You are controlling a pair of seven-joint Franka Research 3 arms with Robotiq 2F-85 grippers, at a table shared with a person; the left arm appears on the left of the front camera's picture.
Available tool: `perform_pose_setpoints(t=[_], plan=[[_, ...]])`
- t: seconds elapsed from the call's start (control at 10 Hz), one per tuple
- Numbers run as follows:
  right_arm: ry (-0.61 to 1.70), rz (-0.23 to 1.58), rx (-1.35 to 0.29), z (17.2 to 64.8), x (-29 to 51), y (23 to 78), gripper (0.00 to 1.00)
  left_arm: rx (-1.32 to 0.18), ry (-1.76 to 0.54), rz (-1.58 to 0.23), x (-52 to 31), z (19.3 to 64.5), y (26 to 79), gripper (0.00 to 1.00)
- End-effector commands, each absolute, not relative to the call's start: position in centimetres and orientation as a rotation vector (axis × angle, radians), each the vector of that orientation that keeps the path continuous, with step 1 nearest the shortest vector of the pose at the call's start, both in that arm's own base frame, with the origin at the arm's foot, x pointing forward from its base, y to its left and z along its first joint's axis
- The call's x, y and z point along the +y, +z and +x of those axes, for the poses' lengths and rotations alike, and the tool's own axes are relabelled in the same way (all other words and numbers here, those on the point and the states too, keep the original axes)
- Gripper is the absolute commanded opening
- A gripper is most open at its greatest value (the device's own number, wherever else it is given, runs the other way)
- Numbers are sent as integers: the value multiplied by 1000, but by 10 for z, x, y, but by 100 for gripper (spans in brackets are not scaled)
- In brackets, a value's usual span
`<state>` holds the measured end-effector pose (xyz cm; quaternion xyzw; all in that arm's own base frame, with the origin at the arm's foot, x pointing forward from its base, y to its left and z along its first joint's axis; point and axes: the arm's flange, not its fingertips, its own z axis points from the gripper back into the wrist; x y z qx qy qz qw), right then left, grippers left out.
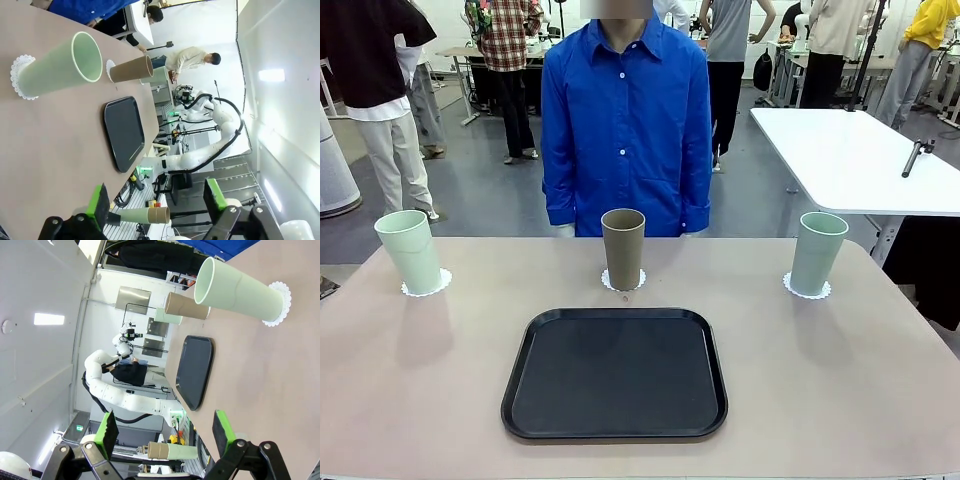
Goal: Place coasters on the table and set cups on them.
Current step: Take one Reusable plastic cup from the Flat Tray and place it on a coaster set by the human.
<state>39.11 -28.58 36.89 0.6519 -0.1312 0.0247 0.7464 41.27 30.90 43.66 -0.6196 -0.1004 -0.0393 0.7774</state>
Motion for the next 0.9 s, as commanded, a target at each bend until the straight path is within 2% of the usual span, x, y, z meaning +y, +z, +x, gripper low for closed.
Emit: perform_pose_setpoints(t=[0.0, 0.8], plan=[[55, 1429, -281, 391, -285, 370, 100, -216, -82, -1339, 310, 413, 434, 100], [55, 1429, -281, 391, -285, 370, 100, -216, -82, -1339, 310, 413, 434, 100]])
